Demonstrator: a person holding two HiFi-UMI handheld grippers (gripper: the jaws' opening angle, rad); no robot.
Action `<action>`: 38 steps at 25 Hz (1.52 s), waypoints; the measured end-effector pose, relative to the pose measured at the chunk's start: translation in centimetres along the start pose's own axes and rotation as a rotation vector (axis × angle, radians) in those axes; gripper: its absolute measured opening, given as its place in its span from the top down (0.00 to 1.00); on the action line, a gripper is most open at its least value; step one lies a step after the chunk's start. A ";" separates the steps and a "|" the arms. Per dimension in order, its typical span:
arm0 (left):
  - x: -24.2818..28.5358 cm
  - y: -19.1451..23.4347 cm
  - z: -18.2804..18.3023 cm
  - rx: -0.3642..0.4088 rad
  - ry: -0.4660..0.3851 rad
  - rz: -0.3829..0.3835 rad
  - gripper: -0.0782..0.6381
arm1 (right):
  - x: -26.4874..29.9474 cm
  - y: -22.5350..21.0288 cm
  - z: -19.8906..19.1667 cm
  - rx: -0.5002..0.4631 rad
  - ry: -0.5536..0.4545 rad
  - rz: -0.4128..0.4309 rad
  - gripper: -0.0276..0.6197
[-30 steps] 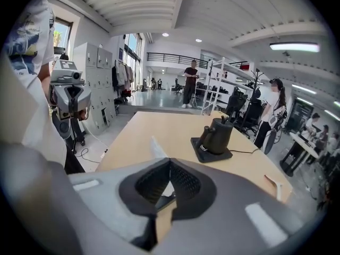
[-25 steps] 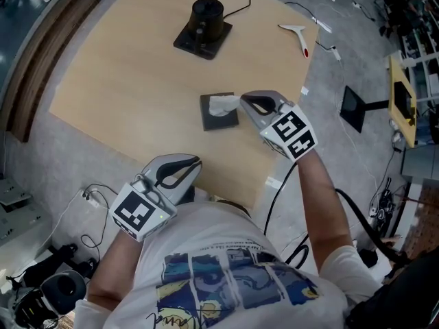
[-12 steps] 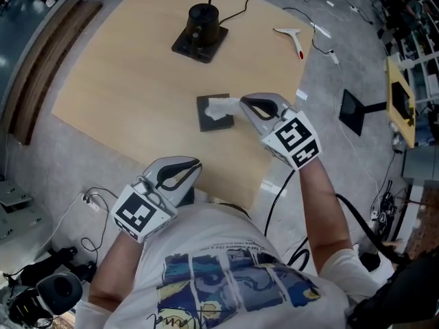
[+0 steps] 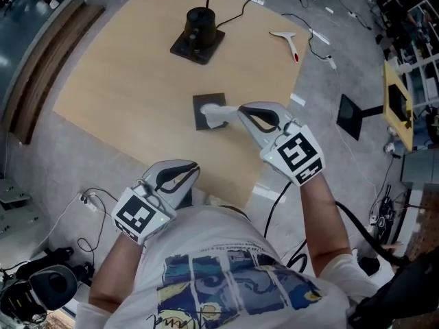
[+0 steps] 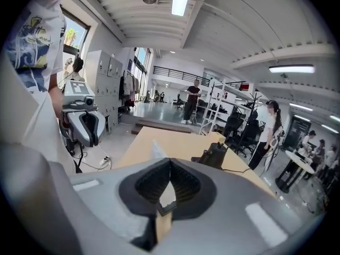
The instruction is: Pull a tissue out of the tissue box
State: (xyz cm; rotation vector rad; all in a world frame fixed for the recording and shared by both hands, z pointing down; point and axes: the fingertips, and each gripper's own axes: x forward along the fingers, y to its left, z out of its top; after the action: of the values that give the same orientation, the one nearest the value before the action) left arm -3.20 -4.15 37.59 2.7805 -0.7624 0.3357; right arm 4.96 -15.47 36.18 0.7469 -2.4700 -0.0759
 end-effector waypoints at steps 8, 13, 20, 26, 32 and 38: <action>-0.8 -1.8 -0.6 -0.002 -0.004 0.038 0.86 | -2.6 2.7 1.2 -0.027 -0.038 0.016 0.95; -1.5 -3.4 -0.8 -0.006 -0.008 0.058 0.86 | -4.5 4.4 1.8 -0.034 -0.060 0.021 0.95; -2.8 -5.1 -1.6 -0.005 -0.012 0.080 0.86 | -6.6 7.2 2.5 -0.046 -0.093 0.021 0.95; -3.4 -5.9 -2.2 -0.013 -0.003 0.095 0.86 | -8.1 8.8 3.2 -0.044 -0.128 0.021 0.95; -3.5 -6.3 -2.3 -0.017 -0.004 0.098 0.86 | -9.3 9.8 3.9 -0.048 -0.150 0.024 0.95; -2.9 -7.6 -2.2 -0.017 -0.005 0.094 0.86 | -11.3 10.2 3.9 -0.048 -0.164 0.014 0.95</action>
State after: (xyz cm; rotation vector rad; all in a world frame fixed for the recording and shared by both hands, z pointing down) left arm -2.02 4.16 37.61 2.7363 -0.8956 0.3375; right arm 5.66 -1.29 29.39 0.7283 -2.6178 -0.1981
